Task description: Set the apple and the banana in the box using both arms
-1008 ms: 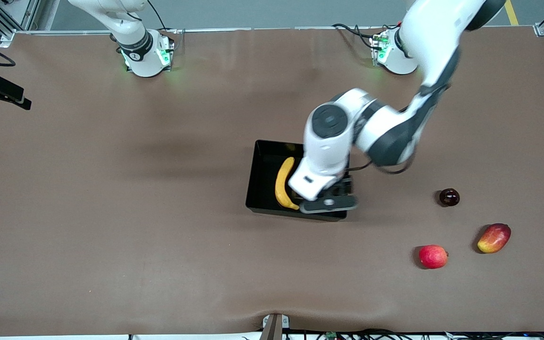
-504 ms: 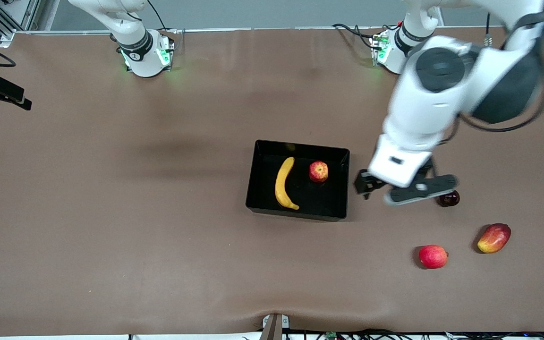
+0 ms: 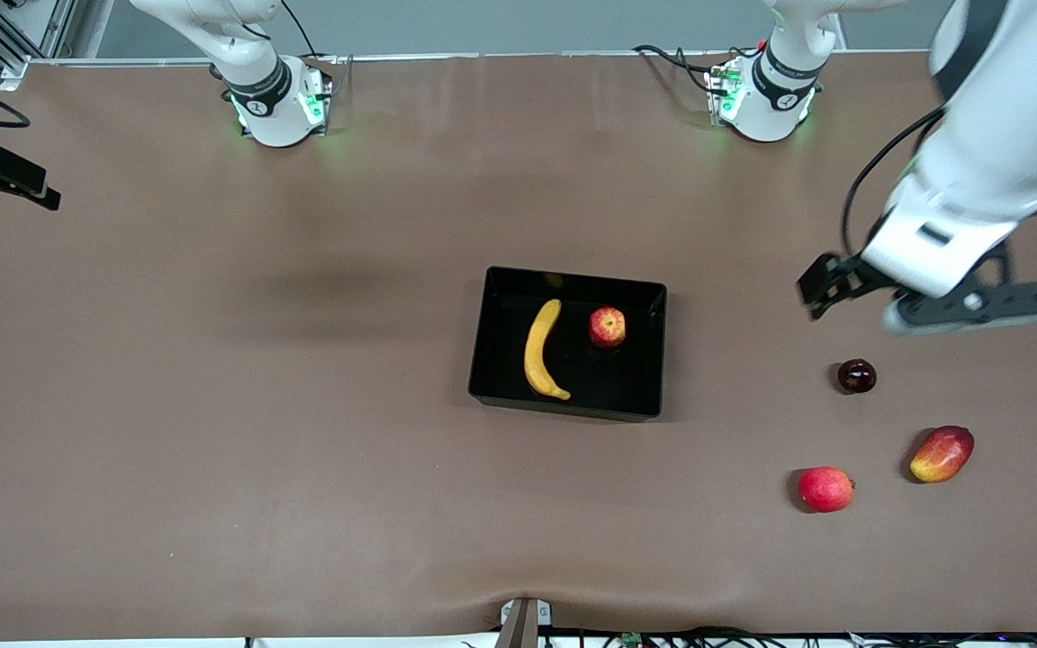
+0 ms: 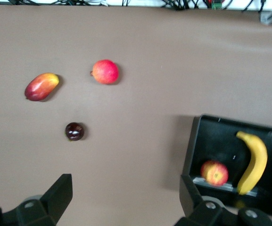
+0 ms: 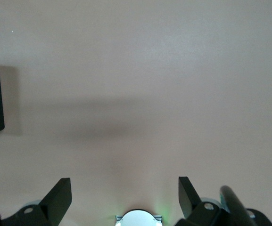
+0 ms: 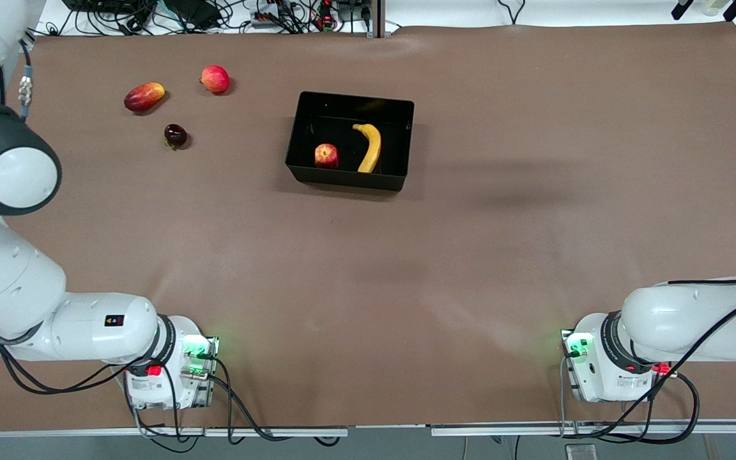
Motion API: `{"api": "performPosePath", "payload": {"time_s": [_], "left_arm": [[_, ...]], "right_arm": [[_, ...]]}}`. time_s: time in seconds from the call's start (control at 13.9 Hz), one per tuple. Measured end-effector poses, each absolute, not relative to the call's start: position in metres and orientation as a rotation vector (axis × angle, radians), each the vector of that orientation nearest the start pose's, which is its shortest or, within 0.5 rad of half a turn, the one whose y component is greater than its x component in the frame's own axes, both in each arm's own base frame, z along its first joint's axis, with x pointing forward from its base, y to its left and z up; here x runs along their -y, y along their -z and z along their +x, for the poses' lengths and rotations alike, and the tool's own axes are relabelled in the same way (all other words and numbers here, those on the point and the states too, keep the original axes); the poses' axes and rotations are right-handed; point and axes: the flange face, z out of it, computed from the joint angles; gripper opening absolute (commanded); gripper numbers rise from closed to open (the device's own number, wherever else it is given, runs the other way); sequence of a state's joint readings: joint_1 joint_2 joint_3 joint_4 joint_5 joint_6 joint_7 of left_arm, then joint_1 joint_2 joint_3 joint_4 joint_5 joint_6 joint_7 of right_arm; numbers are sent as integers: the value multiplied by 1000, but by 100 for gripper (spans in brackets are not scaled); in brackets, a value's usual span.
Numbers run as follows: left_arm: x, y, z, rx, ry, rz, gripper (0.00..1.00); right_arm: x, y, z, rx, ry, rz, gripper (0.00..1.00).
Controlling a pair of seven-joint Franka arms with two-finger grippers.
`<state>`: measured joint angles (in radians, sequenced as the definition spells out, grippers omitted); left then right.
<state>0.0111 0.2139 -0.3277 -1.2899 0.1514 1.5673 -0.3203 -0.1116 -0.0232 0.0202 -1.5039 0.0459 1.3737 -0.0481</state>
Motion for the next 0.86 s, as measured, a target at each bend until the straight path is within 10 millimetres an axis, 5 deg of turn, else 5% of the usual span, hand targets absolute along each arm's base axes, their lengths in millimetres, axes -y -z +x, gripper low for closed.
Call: {"api": "performPosePath", "payload": {"time_s": [0.36,0.86], "left_arm": [[88,-657,557,-47,91,-3116,100],[70,-660,499,-37,83,-3102,100]], "right_arm": [[42,-652,525,-57,-160,-3084,100],[42,-652,525,-57,-159,-3084,100]]}}
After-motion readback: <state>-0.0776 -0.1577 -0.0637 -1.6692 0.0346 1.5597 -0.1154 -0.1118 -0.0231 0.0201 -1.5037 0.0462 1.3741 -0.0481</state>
